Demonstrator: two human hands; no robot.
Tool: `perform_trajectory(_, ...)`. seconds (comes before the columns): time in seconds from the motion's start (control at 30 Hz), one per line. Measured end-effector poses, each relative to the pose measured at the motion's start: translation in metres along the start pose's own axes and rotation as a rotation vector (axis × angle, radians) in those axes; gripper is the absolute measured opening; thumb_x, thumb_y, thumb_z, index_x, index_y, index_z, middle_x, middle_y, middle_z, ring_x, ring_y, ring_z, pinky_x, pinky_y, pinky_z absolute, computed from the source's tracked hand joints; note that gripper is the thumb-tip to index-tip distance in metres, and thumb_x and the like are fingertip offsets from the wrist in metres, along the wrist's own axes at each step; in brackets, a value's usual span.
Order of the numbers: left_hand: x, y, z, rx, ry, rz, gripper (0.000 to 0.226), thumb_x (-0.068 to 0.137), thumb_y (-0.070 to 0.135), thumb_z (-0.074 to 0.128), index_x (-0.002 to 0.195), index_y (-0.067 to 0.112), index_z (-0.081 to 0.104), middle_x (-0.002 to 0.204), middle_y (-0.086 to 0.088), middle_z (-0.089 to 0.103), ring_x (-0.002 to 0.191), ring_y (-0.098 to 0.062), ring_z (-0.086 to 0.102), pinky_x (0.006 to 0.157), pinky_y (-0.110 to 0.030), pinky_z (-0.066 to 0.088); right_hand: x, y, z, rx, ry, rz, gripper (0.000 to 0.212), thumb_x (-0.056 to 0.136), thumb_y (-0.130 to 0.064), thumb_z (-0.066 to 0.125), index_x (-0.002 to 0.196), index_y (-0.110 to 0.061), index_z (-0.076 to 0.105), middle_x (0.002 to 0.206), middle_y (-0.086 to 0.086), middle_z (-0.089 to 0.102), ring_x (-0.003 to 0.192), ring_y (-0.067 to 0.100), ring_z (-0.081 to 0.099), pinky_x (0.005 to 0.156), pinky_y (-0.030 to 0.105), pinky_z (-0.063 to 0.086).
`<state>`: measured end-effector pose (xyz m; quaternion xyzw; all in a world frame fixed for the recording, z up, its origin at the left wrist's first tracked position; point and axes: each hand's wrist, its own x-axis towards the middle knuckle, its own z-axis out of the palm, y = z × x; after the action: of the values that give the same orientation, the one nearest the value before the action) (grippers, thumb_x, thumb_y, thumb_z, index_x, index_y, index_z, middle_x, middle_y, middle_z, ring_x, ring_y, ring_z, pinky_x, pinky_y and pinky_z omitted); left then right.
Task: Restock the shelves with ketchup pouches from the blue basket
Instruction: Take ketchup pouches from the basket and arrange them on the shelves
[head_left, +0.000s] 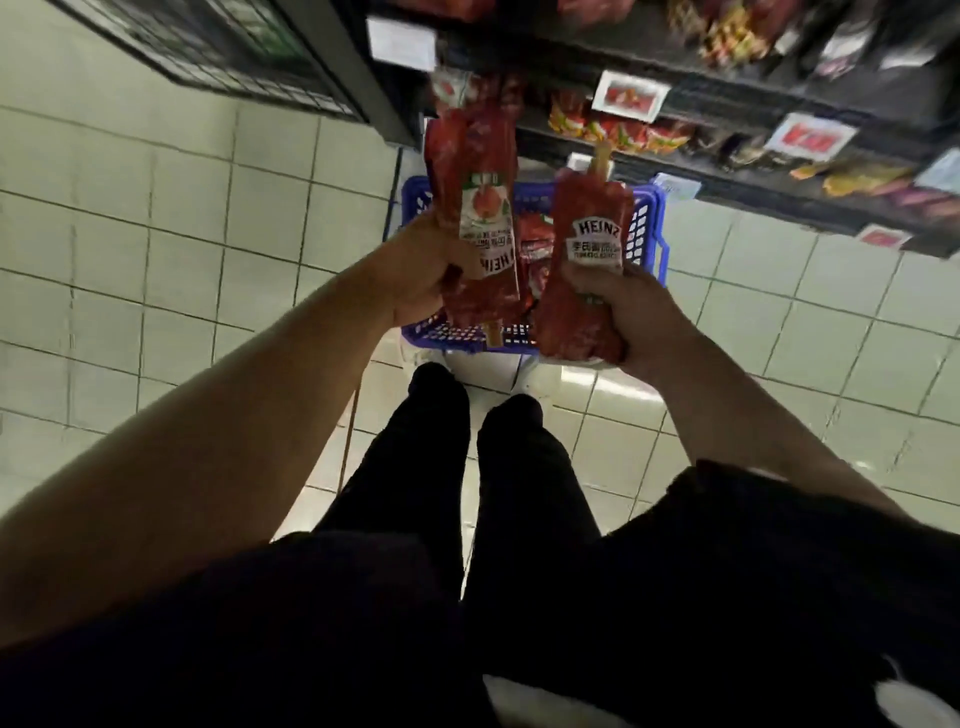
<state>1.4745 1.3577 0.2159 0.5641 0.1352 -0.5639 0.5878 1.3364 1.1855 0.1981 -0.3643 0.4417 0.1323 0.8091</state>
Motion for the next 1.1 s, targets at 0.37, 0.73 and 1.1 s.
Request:
perform_trajectory(0.37, -0.142, 0.119, 0.124, -0.442, -0.132, 0.394, 0.029, 0.100, 0.013, 0.054, 0.126, 0.001, 0.056, 0.115, -0.014, 0.068, 0.111, -0.028, 0.064, 0.103, -0.048, 0.051, -0.154, -0.099, 0.073, 0.339, -0.090, -0.222, 0.019, 0.086, -0.024, 0.069, 0.100, -0.011, 0.068, 0.090, 0.013, 0.075, 0.079, 0.027, 0.074, 0.081, 0.044, 0.060)
perform_trajectory(0.73, -0.266, 0.180, 0.095, 0.047, -0.192, 0.461, 0.073, 0.068, 0.017, 0.086, 0.130, -0.010, 0.057, 0.134, -0.033, 0.057, 0.121, -0.045, 0.056, 0.107, -0.058, 0.042, -0.228, -0.235, 0.105, -0.131, -0.132, -0.599, 0.011, 0.075, -0.017, 0.080, 0.086, -0.021, 0.079, 0.089, 0.012, 0.077, 0.077, 0.027, 0.076, 0.069, 0.042, 0.060)
perform_trajectory(1.1, -0.294, 0.276, 0.098, 0.615, -0.229, 0.616, 0.036, 0.088, 0.025, 0.079, 0.122, 0.026, 0.069, 0.120, -0.004, 0.073, 0.110, -0.024, 0.071, 0.087, -0.032, 0.059, -0.312, -0.340, 0.202, -0.562, -0.255, -0.763, 0.015, 0.087, -0.021, 0.077, 0.100, -0.015, 0.077, 0.101, 0.011, 0.078, 0.090, 0.025, 0.076, 0.069, 0.036, 0.061)
